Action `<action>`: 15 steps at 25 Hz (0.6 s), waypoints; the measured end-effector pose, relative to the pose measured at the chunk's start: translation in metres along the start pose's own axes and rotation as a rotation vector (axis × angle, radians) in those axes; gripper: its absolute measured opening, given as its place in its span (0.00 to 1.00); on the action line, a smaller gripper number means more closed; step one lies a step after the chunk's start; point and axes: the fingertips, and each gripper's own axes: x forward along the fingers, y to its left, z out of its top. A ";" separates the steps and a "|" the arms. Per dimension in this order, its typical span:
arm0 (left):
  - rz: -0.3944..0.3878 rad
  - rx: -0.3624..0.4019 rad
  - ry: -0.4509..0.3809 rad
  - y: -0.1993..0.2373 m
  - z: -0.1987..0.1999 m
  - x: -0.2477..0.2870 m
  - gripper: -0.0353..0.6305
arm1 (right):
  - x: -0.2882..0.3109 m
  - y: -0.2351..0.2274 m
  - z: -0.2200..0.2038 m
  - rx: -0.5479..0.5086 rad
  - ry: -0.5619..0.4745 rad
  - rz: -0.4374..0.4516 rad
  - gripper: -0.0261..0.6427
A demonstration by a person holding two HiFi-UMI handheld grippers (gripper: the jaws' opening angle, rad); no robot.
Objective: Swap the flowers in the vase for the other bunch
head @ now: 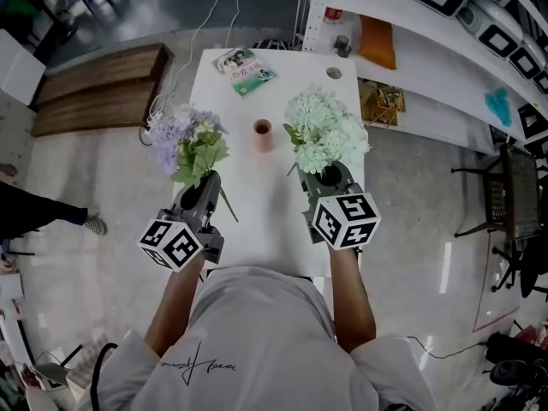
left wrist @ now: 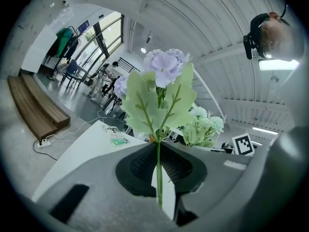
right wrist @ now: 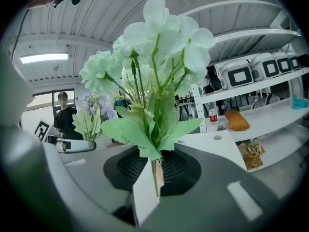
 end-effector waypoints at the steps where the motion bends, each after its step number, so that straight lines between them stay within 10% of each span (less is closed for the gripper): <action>1: 0.007 -0.003 0.002 0.002 -0.001 0.000 0.08 | -0.001 0.001 -0.003 0.005 0.004 0.001 0.15; 15: -0.026 -0.021 0.052 0.002 -0.014 0.005 0.07 | -0.003 0.017 -0.042 0.113 0.050 0.011 0.15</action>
